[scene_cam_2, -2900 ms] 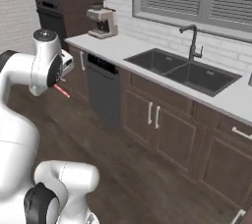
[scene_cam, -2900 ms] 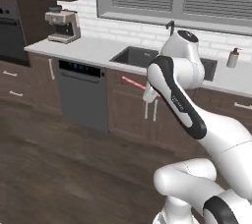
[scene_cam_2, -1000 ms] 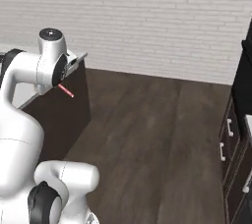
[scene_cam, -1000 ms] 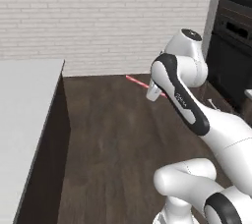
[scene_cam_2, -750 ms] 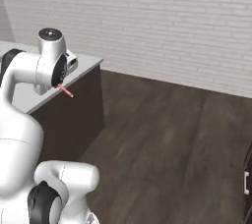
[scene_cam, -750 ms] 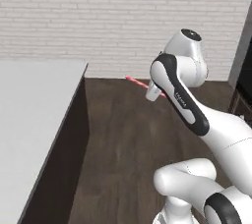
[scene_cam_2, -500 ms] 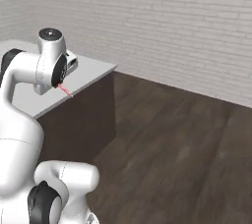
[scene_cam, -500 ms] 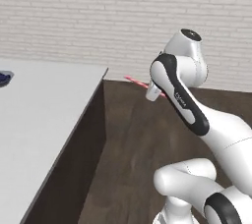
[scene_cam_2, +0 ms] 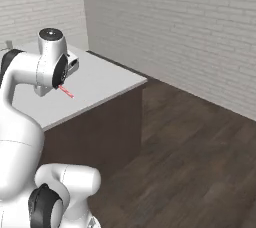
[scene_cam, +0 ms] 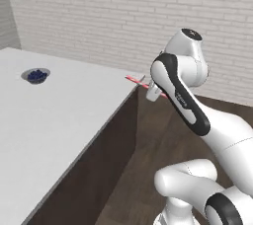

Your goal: Take a straw from the drawer in front and place it inside the glass cup on the dining counter.

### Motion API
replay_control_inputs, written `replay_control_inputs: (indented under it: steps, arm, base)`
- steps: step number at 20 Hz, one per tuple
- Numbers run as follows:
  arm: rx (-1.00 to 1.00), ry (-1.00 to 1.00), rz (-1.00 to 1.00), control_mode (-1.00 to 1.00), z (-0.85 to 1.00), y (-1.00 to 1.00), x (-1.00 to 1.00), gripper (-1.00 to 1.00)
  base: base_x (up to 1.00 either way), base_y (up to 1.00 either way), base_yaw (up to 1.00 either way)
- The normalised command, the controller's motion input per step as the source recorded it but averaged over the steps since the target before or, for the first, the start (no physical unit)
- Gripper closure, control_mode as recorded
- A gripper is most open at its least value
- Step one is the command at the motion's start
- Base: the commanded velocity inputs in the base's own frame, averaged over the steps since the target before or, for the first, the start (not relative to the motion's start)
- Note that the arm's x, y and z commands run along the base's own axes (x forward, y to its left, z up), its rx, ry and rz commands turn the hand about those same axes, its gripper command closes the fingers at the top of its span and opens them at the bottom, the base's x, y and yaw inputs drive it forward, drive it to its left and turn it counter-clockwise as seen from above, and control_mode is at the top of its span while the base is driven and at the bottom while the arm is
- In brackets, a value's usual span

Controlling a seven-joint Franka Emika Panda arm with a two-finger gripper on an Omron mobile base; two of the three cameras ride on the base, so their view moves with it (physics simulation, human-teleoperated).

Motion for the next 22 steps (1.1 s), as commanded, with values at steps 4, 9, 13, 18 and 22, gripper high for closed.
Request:
replay_control_inputs:
  steps: [4,9,13,18,22]
  arm:
    - [0.00,0.00,0.00,1.00,0.00,0.00,0.00,1.00]
    - [0.00,0.00,0.00,1.00,0.00,0.00,0.00,1.00]
    - [0.00,0.00,0.00,1.00,0.00,0.00,0.00,1.00]
    - [0.00,0.00,0.00,1.00,0.00,0.00,0.00,1.00]
    - [0.00,0.00,0.00,1.00,0.00,0.00,0.00,1.00]
  base:
    - [0.82,-0.08,0.48]
    - [0.75,-0.34,0.43]
    - [0.60,-0.67,0.38]
    - [0.46,-0.79,0.32]
    - [0.36,-0.81,0.30]
